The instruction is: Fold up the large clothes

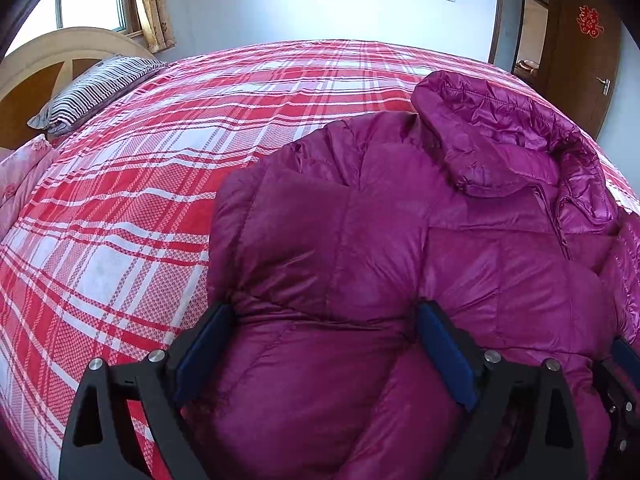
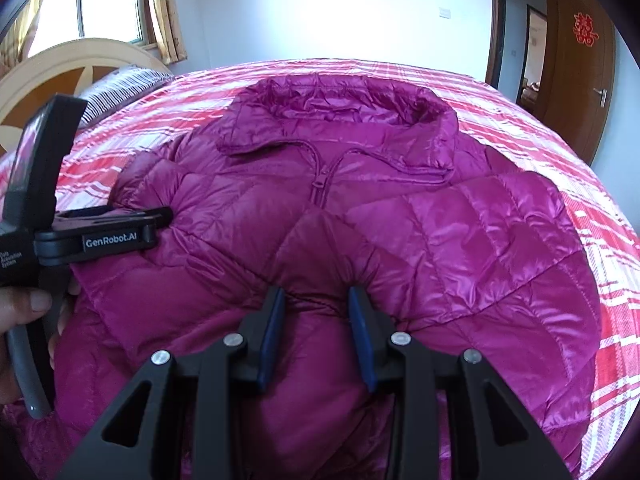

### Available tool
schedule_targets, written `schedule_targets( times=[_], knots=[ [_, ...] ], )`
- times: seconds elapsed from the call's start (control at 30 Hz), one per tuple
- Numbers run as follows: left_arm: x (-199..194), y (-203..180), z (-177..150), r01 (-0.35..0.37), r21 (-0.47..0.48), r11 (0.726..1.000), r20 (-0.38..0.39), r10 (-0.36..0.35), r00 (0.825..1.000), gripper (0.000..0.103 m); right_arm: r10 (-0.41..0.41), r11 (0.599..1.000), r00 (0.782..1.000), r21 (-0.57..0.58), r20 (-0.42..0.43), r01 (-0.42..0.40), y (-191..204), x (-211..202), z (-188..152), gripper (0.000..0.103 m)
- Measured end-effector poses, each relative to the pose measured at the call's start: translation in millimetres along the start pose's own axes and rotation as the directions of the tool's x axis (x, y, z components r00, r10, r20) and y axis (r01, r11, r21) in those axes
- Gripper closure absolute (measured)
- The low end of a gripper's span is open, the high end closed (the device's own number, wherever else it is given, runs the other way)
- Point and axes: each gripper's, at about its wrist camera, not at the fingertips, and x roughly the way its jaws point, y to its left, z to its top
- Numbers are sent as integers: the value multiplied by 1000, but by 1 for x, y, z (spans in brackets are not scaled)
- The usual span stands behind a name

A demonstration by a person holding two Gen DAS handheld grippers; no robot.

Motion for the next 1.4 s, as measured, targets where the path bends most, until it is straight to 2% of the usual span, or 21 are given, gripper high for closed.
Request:
schedule_targets(
  times=[0.43,1.4],
  knots=[
    [-1,-1,-1,-11,3,1000,7,11,1000,7,-87,994,996,-66,-7,87,12,4,-1,66],
    [-1,0,-2,-10,2,1000,6,9,1000,6,-143,984,990,-109,-1,142,20,6,-2,66]
  ],
)
